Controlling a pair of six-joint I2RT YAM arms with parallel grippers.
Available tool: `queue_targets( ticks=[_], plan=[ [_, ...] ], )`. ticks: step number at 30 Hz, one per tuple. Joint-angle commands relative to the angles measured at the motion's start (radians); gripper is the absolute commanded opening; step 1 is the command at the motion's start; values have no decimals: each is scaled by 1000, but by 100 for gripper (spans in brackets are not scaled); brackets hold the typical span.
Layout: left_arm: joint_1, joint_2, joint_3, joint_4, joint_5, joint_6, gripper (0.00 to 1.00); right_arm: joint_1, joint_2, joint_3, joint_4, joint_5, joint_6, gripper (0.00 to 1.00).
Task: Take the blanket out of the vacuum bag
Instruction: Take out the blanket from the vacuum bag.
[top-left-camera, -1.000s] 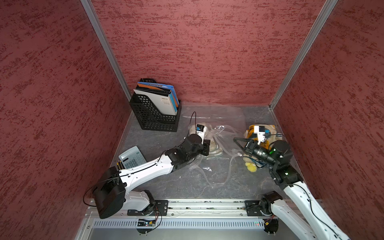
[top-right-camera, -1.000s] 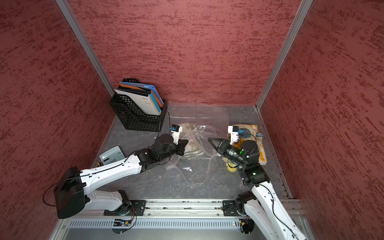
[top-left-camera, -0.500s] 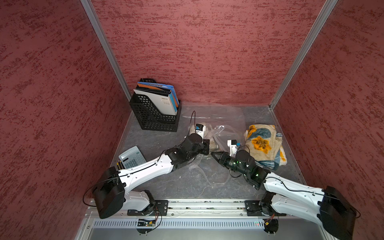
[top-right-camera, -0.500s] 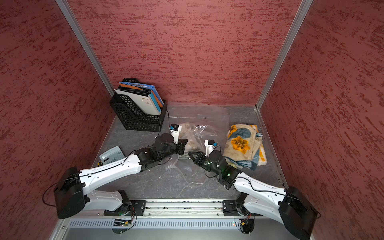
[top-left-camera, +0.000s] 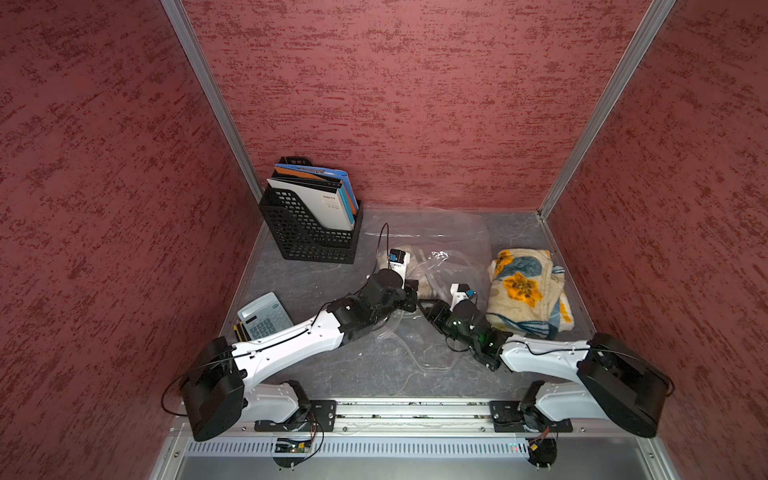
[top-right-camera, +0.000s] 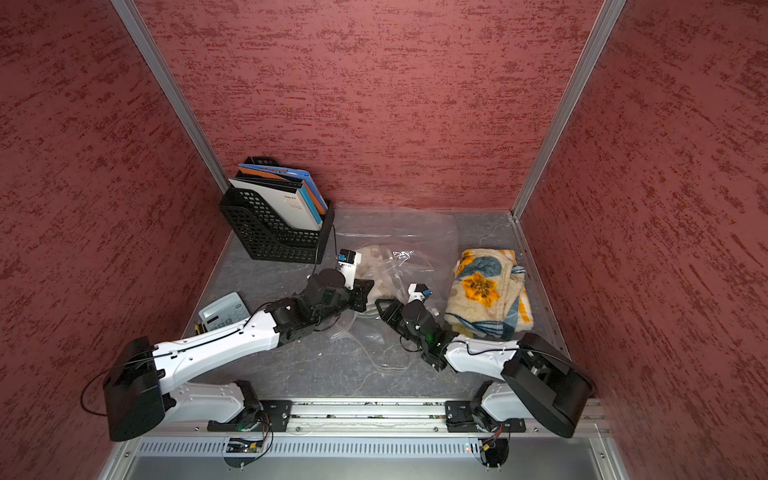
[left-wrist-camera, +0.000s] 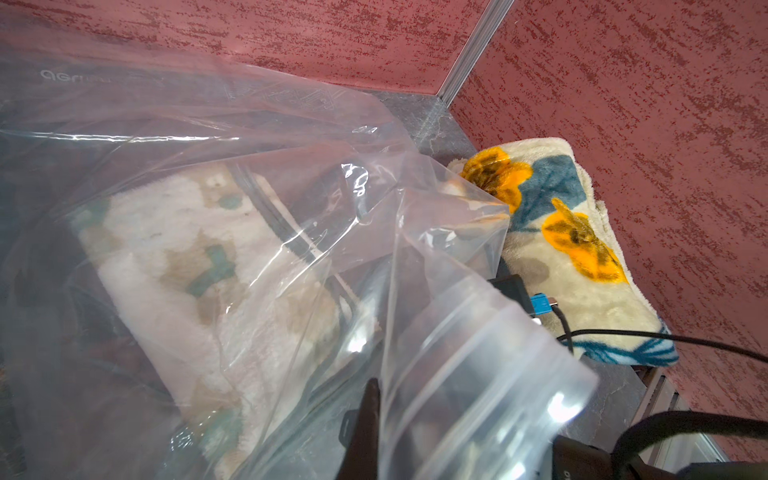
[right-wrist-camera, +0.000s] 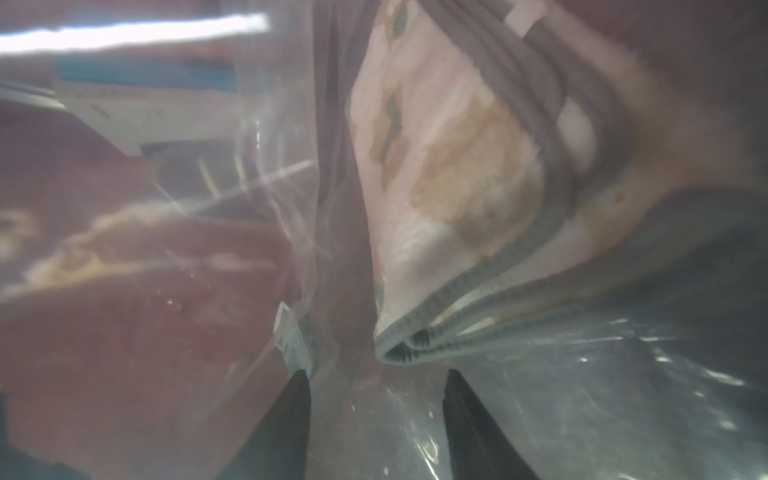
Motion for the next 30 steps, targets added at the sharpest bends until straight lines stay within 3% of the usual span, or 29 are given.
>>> queue_targets(
  ticks=[1, 5, 13, 24, 30],
  plan=[
    [-8, -20, -13, 35, -3, -3, 0, 6, 17, 17, 68, 84, 57, 58],
    [-21, -9, -11, 47, -9, -3, 0, 17, 29, 25, 28, 141, 109, 66],
    [-59, 29, 15, 60, -25, 21, 0, 52, 79, -13, 12, 145, 242, 71],
    [-93, 34, 2, 93, -30, 8, 0, 52, 199, 15, 30, 138, 299, 77],
    [-118, 41, -8, 98, -31, 8, 0, 41, 207, 35, -3, 200, 265, 82]
  ],
)
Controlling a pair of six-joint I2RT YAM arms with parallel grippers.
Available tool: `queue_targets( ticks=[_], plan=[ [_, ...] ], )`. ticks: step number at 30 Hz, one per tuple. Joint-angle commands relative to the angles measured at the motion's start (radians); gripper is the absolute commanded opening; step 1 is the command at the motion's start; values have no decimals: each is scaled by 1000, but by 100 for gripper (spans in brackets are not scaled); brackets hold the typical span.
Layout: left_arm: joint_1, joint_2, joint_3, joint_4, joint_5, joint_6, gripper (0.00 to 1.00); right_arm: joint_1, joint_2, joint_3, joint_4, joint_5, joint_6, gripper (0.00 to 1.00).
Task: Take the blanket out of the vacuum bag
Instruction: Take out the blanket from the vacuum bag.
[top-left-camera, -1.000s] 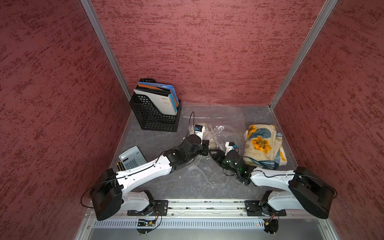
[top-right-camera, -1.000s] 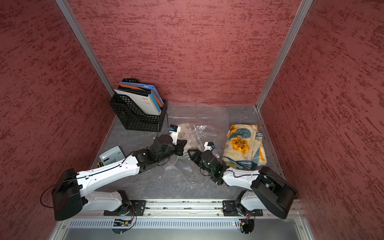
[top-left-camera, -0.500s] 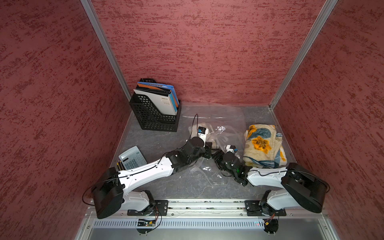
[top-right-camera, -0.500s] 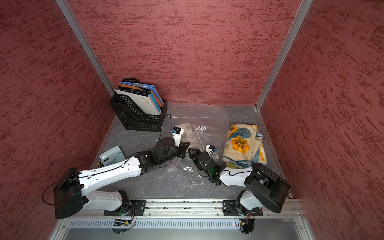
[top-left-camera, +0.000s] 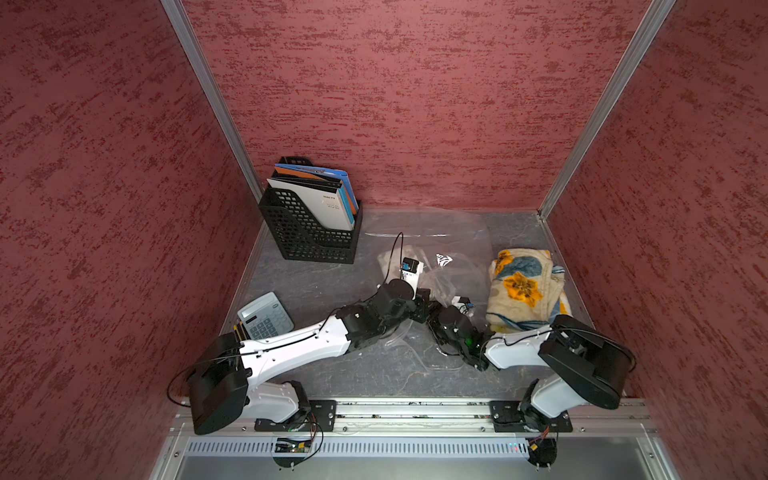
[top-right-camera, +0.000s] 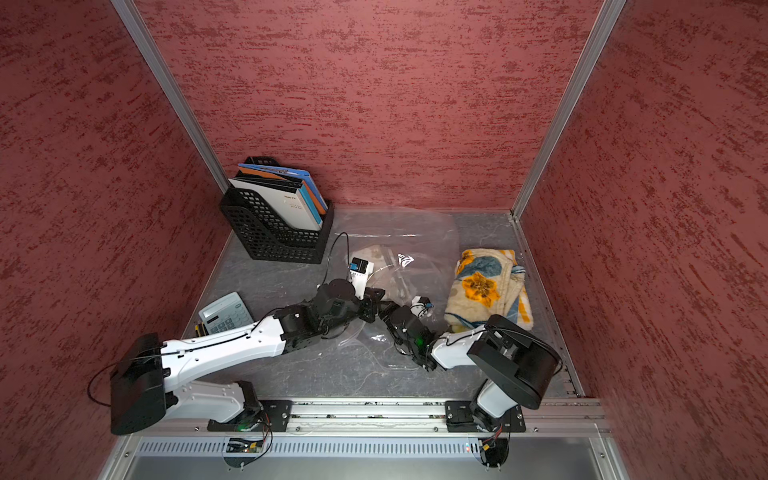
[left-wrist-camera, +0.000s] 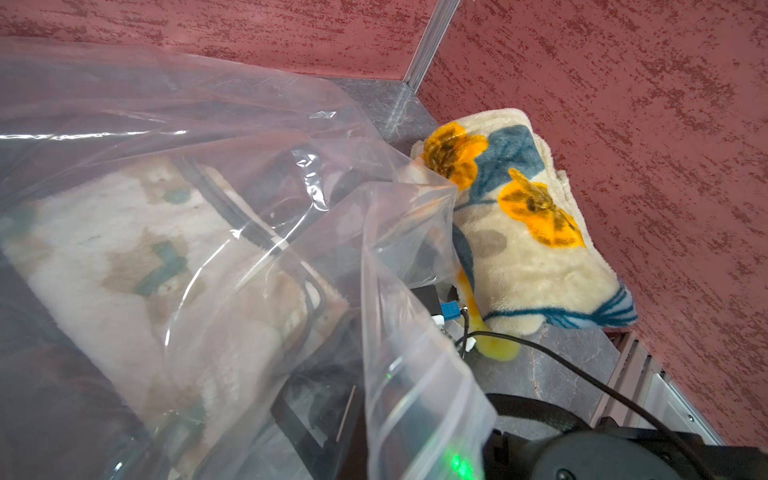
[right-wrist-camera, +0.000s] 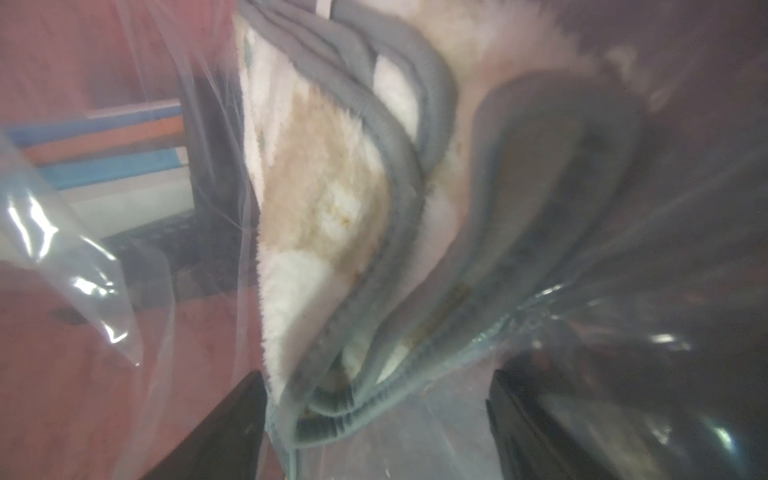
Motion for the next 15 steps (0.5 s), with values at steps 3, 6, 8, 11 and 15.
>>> queue_targets(
  ticks=[3, 6, 8, 11, 15],
  plan=[
    [-11, 9, -15, 51, -3, -4, 0, -3, 53, 37, 24, 56, -9, 82],
    [-14, 5, -21, 52, -2, -8, 0, -3, 96, 54, 67, 77, -7, 82],
    [-15, -1, -27, 59, 3, -12, 0, -4, 114, 53, 124, 103, -13, 80],
    [-25, 0, -37, 71, 16, -19, 0, -4, 120, 85, 102, 123, -31, 77],
    [-39, 6, -42, 78, 18, -18, 0, -3, 138, 127, 95, 139, -60, 66]
  ],
)
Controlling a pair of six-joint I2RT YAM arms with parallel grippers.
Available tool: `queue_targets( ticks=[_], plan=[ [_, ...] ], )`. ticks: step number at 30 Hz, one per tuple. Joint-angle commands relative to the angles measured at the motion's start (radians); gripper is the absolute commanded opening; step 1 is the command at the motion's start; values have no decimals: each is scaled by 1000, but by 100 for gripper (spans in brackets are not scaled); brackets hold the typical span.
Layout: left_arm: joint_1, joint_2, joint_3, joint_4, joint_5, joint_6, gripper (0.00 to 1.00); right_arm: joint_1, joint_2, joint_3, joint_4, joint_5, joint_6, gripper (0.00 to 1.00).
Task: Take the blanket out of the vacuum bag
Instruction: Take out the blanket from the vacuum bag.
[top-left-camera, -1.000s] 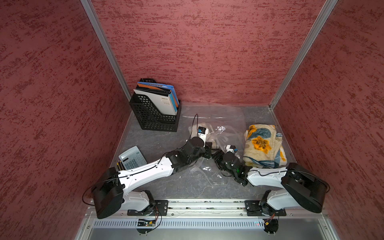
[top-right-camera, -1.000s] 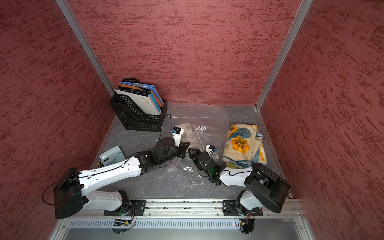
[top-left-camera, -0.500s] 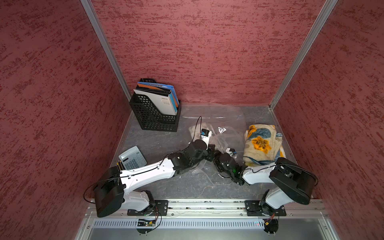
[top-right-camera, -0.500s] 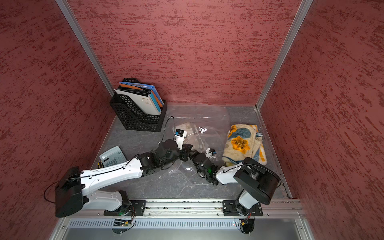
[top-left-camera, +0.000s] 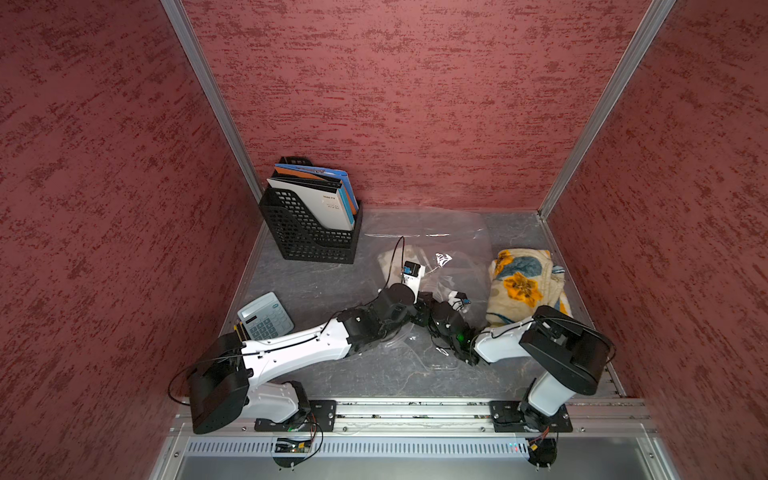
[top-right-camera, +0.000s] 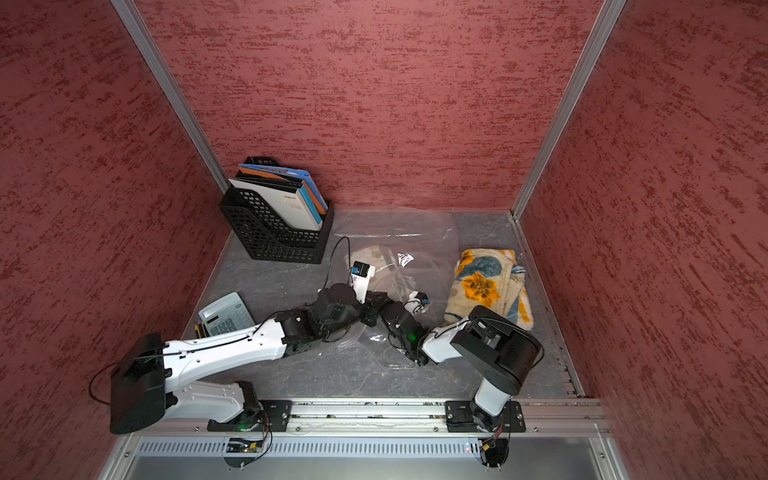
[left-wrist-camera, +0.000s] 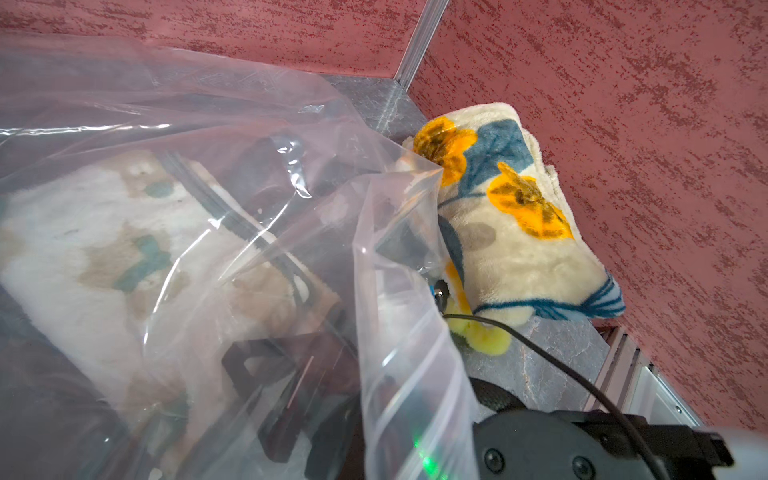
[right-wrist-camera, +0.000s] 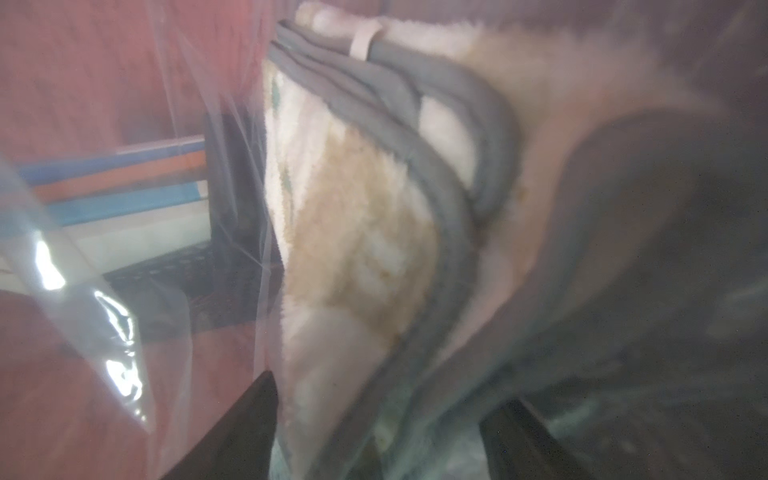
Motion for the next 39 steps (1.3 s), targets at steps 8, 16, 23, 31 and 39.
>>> queue_targets(
  ticks=[8, 16, 23, 31, 39],
  plan=[
    [-24, -16, -25, 31, 17, 18, 0, -2, 66, 72, 2, 75, -39, 50],
    [-20, -27, -28, 37, 17, 38, 0, 1, 87, 68, -21, 71, 0, 71],
    [-20, -25, -38, 44, 20, 34, 0, -2, 195, 102, 34, 48, 16, 41],
    [-6, -34, -49, 44, 25, 34, 0, -8, 194, 95, 81, 42, -30, 1],
    [41, -4, -41, 64, 4, 23, 0, -7, 25, 45, 72, -19, -98, 0]
  ],
)
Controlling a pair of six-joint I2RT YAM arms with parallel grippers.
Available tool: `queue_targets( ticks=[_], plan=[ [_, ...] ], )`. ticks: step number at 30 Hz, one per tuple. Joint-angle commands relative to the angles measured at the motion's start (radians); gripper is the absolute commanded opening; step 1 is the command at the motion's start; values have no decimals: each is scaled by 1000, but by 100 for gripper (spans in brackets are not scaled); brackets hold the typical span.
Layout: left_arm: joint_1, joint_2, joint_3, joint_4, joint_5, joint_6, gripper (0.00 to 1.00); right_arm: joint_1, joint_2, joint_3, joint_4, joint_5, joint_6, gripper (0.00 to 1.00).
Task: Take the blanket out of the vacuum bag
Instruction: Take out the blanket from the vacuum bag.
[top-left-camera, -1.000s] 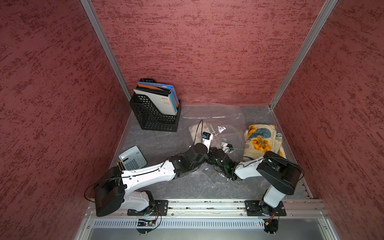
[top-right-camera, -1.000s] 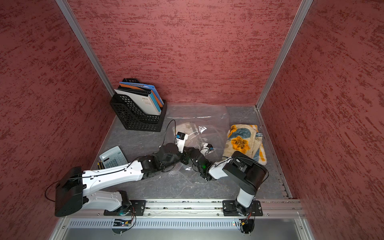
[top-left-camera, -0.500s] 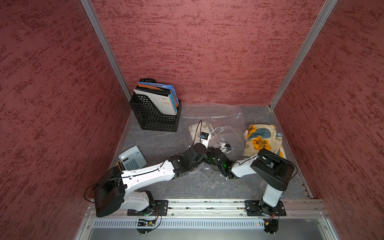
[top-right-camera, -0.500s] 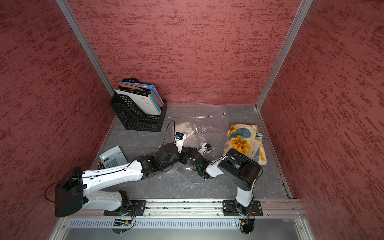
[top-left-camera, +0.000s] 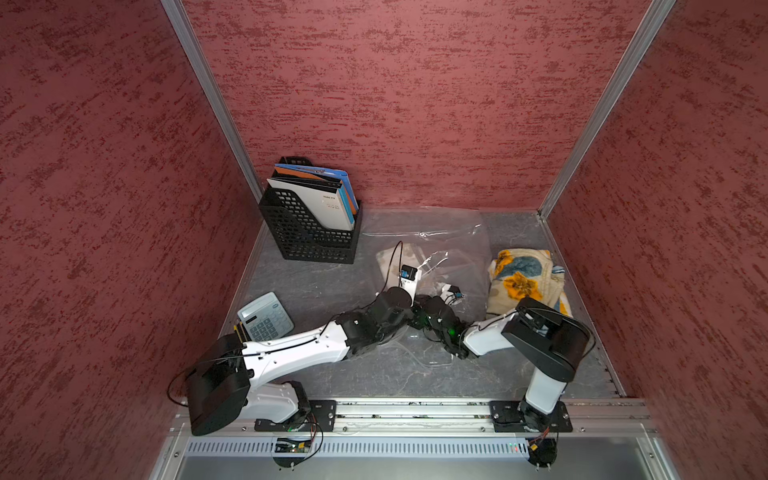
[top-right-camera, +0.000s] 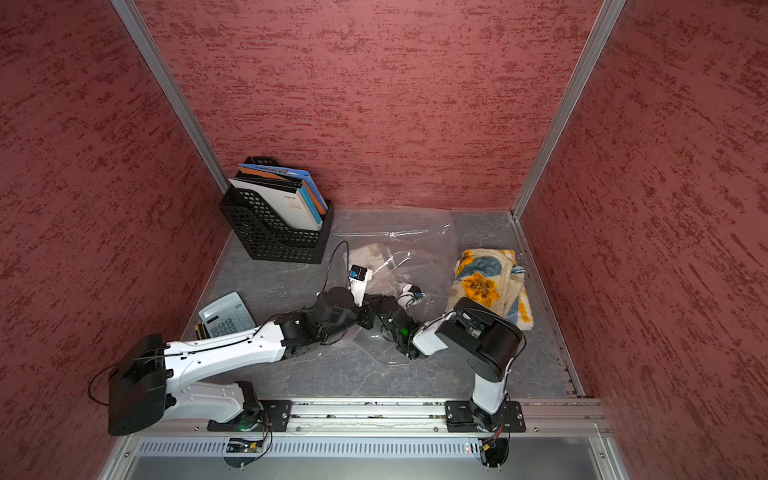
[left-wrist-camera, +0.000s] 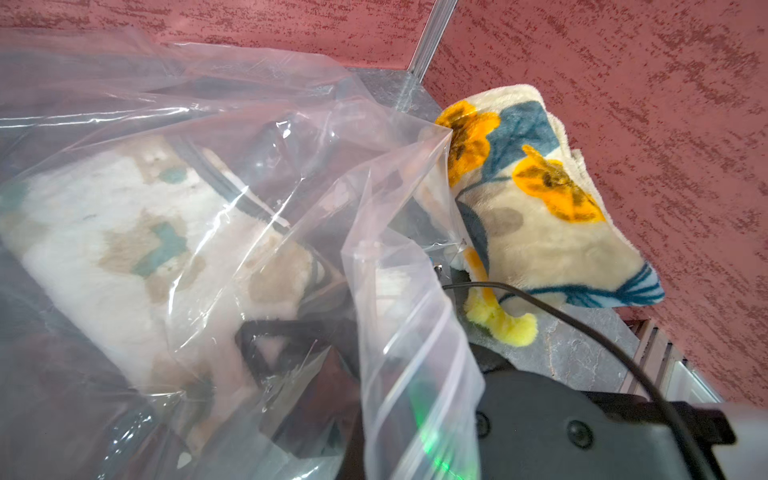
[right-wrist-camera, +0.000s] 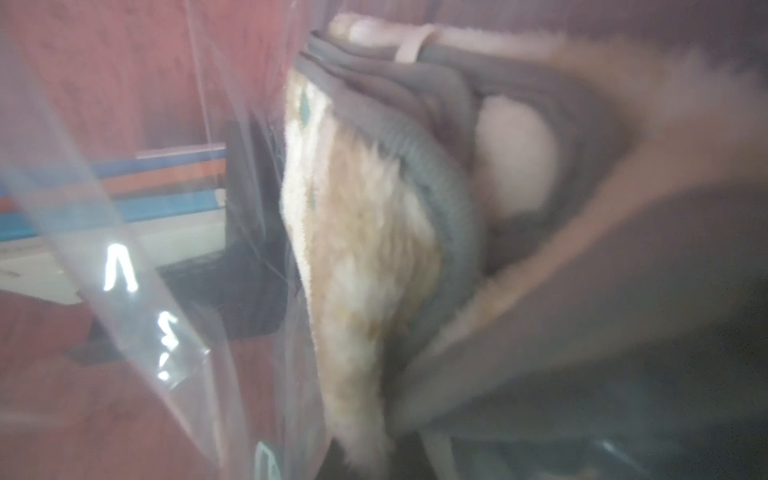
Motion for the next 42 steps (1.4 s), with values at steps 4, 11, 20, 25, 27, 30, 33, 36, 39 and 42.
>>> queue_targets(
  ticks=[4, 11, 20, 25, 27, 30, 33, 36, 39, 42],
  plan=[
    [26, 51, 41, 59, -25, -6, 0, -2, -126, -73, 24, -135, -38, 0],
    [22, 120, 68, 106, -120, -31, 0, 6, -358, -240, -6, -155, -31, 0],
    [13, 146, 97, 110, -227, 20, 0, 11, -787, -212, -366, -194, -162, 0],
    [19, 155, 118, 91, -246, 29, 0, 11, -914, -187, -457, -228, -202, 0],
    [20, 155, 117, 91, -251, 29, 0, 11, -962, -159, -508, -238, -231, 0],
    [22, 160, 119, 87, -262, 27, 0, 9, -1018, -113, -565, -261, -261, 0],
    [25, 169, 124, 76, -267, 19, 0, 4, -1065, -68, -626, -274, -291, 0],
    [26, 175, 124, 73, -278, 11, 0, -7, -1089, -42, -641, -305, -284, 0],
    [29, 183, 123, 63, -298, -2, 0, -8, -1109, -4, -677, -326, -296, 0],
    [37, 186, 130, 42, -310, -23, 0, -8, -1154, 32, -726, -314, -318, 0]
  ],
)
